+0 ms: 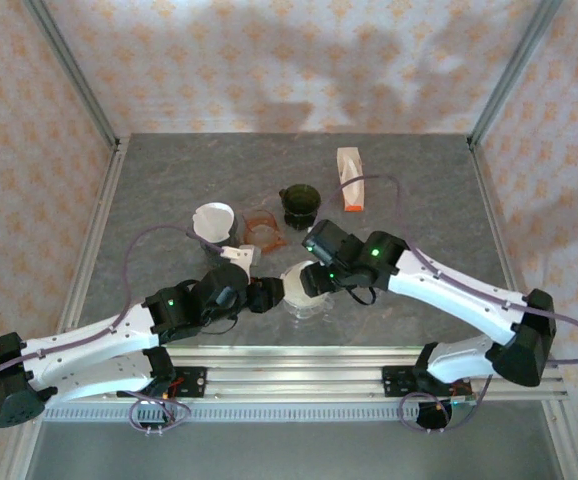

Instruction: Place the coffee filter in the dripper

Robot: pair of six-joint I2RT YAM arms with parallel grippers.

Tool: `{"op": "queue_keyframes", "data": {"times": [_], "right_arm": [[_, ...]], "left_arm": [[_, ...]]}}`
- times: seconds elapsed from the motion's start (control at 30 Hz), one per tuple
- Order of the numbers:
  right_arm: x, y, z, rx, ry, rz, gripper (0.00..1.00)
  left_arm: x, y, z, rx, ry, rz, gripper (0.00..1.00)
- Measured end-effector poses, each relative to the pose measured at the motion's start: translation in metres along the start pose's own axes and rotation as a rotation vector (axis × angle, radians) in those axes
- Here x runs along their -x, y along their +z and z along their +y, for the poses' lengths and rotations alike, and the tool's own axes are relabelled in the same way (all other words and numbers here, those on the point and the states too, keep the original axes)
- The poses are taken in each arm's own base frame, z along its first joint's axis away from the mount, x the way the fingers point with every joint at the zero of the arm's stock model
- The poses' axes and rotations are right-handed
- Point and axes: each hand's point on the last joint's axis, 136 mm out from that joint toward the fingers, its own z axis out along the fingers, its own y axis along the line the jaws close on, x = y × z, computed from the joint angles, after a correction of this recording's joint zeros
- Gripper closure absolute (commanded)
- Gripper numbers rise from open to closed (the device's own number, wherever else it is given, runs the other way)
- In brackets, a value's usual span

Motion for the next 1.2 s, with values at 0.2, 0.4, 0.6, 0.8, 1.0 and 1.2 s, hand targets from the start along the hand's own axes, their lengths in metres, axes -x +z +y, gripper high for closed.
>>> {"op": "queue_keyframes", "data": {"times": [0.2,0.4,0.6,0.8,1.0,1.2], "right_arm": [[-0.003,0.019,0.004,-0.014,-0.03,0.063,0.38],[-0.005,0.026,0.003,-0.018,-0.04,0.09,0.38],[-0.004,0.029,-0.001,-0.025,-0.04,0.1,0.38],[-0.005,0.036,-0.003,-0.037,-0.049,0.12,0.38],[-0.005,0.039,-0.005,-0.044,-0.045,0.127,0.38],[-0.008,0.044,-0.006,-0.049,-0.053,0.143,0.38]], "left_arm": [[0.0,0.0,0.0,0.0,0.0,0.0,0.51],[-0.003,0.002,0.003,0.004,-0.001,0.004,0.51],[-0.002,0.002,0.002,0.002,-0.002,0.002,0.51],[-0.002,0.002,0.002,0.002,-0.002,0.002,0.51],[-0.002,0.002,0.002,0.003,-0.002,0.003,0.51],[-0.002,0.003,0.002,0.003,-0.003,0.003,0.51]]}}
